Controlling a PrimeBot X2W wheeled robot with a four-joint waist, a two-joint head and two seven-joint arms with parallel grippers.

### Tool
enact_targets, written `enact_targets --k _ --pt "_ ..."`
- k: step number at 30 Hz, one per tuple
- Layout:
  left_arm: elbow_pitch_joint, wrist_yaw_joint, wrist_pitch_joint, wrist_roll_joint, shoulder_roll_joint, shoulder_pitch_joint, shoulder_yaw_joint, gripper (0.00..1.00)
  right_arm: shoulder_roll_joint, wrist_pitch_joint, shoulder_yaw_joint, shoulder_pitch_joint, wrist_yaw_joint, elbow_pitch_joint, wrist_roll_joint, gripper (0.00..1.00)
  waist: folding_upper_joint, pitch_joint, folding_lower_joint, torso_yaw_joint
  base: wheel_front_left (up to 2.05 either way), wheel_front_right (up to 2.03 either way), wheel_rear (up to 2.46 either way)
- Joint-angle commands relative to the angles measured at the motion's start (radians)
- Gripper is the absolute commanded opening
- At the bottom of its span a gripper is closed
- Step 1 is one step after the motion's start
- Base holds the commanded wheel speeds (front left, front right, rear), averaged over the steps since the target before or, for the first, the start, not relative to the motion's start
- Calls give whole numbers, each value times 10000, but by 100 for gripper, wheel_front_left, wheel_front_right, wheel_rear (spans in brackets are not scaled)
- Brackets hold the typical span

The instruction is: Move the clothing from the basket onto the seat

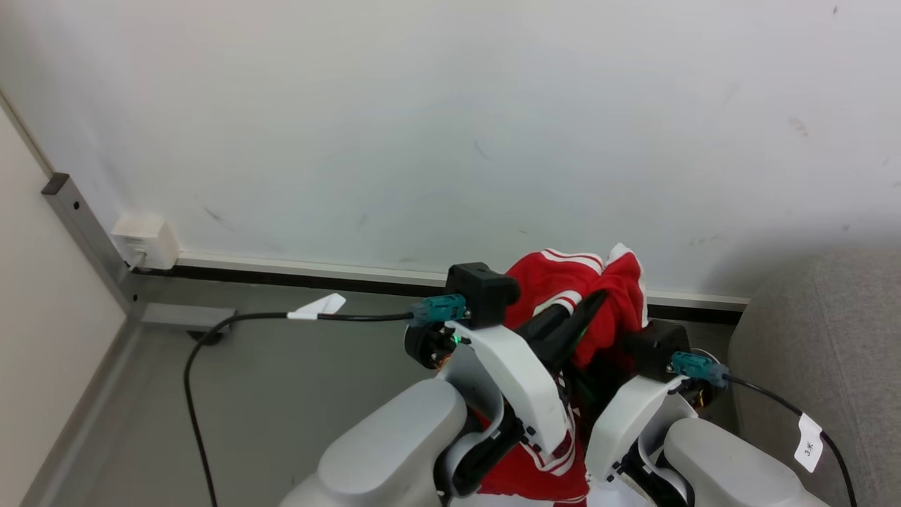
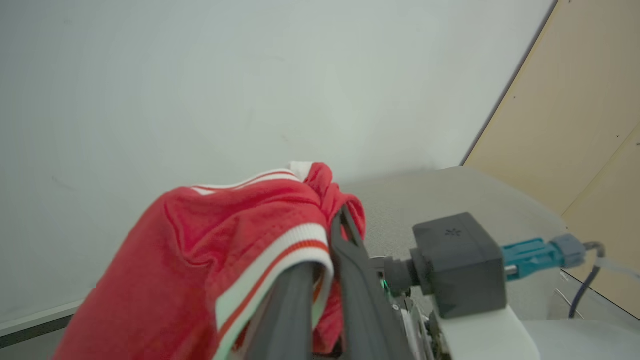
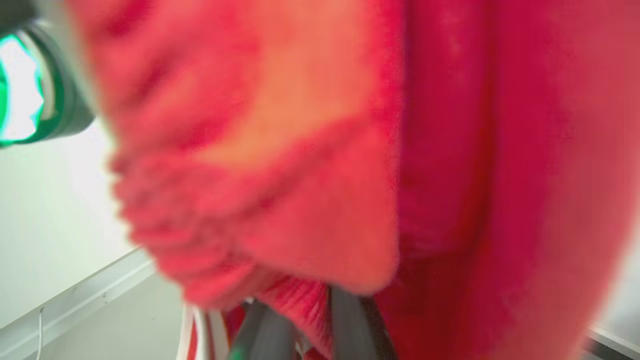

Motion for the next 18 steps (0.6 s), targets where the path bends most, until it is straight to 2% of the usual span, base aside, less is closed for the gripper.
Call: enact_targets --k 1,6,12,13,14,15,18 --pt "107 38 -83 -67 49 -70 73 0 -95 -33 4 169 -23 -88 -41 0 -1 9 0 -70 0 0 0" --pt "568 21 -403 -163 136 -60 289 0 -330 -33 54 416 -23 -444 104 0 -1 11 0 -360 0 0 0" --pt "884 -6 -551 -231 197 57 337 0 -673 -33 -453 788 -23 -1065 -100 0 -1 -13 0 -706 0 0 0" --pt "925 -10 -563 -244 212 101 340 29 -749 -33 -575 876 -23 -1174 -178 0 -1 -20 0 -742 0 0 0" --pt "964 1 -579 -266 232 151 345 73 -813 -34 -690 971 -23 -1275 -255 0 -1 -25 0 -775 0 0 0" --pt "1004 17 -584 -289 250 198 346 100 -885 -34 -801 1056 -23 -1366 -333 0 -1 -31 0 -802 0 0 0" --pt "1102 24 -585 -345 298 318 318 100 -1109 -34 -1147 1286 -23 -1610 -517 0 -1 -58 0 -861 0 0 0"
